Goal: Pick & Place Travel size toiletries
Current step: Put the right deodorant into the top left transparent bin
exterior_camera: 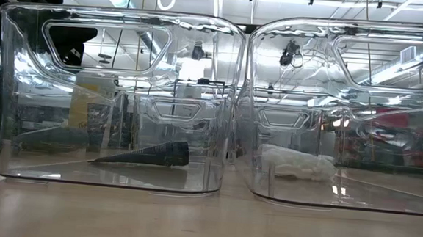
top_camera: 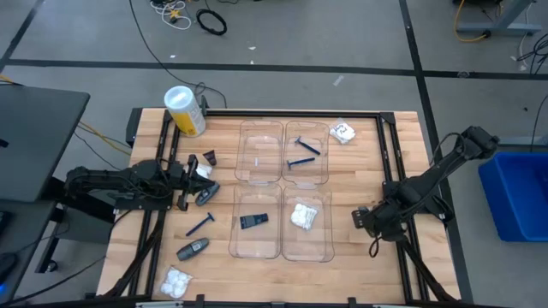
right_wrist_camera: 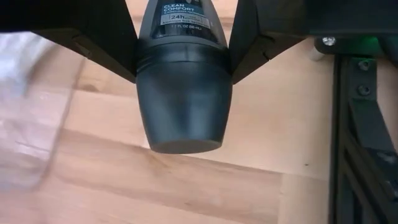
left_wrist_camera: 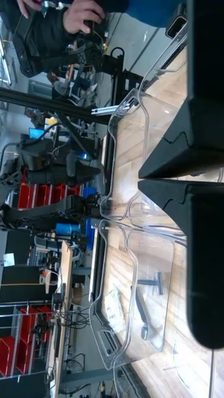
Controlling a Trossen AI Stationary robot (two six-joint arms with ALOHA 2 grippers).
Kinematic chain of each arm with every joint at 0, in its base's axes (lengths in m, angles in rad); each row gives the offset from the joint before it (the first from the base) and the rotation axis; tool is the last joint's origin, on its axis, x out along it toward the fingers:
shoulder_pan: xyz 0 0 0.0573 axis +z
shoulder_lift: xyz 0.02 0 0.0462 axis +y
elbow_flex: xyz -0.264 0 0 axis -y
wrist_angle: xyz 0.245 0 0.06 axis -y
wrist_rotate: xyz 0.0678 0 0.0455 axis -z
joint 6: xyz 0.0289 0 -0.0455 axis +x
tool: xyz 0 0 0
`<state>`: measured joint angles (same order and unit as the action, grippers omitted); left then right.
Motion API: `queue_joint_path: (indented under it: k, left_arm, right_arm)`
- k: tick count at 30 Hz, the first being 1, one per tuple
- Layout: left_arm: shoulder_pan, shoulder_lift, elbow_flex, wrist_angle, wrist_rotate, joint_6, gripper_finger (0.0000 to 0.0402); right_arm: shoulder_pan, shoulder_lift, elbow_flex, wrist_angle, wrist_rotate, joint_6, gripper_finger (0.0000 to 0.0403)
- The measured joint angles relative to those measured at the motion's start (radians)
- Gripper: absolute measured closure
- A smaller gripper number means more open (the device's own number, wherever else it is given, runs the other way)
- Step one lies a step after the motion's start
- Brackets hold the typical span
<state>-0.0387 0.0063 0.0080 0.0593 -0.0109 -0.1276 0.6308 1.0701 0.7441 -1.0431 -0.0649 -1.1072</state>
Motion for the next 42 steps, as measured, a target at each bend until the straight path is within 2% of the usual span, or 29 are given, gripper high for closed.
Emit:
queue_joint_path:
  k: [14, 22, 28, 35, 42]
  left_arm:
    - [0.000, 0.000, 0.000, 0.000, 0.000, 0.000, 0.0379]
    - [0.000, 0.000, 0.000, 0.000, 0.000, 0.000, 0.0379]
    - [0.000, 0.000, 0.000, 0.000, 0.000, 0.000, 0.0379]
    - [0.000, 0.000, 0.000, 0.000, 0.000, 0.000, 0.0379]
    - [0.000, 0.000, 0.000, 0.000, 0.000, 0.000, 0.0379]
  right_arm:
    - [-0.105, -0.130, 0.001, 0.013, 0.002, 0.012, 0.0193]
    - [-0.147, -0.156, 0.001, 0.135, 0.025, 0.215, 0.0186]
    - [-0.148, -0.163, 0.001, 0.241, 0.088, 0.405, 0.0192]
    - [-0.167, -0.162, 0.001, 0.345, 0.099, 0.581, 0.0183]
    - [-0.197, -0.162, 0.001, 0.435, 0.190, 0.788, 0.0187]
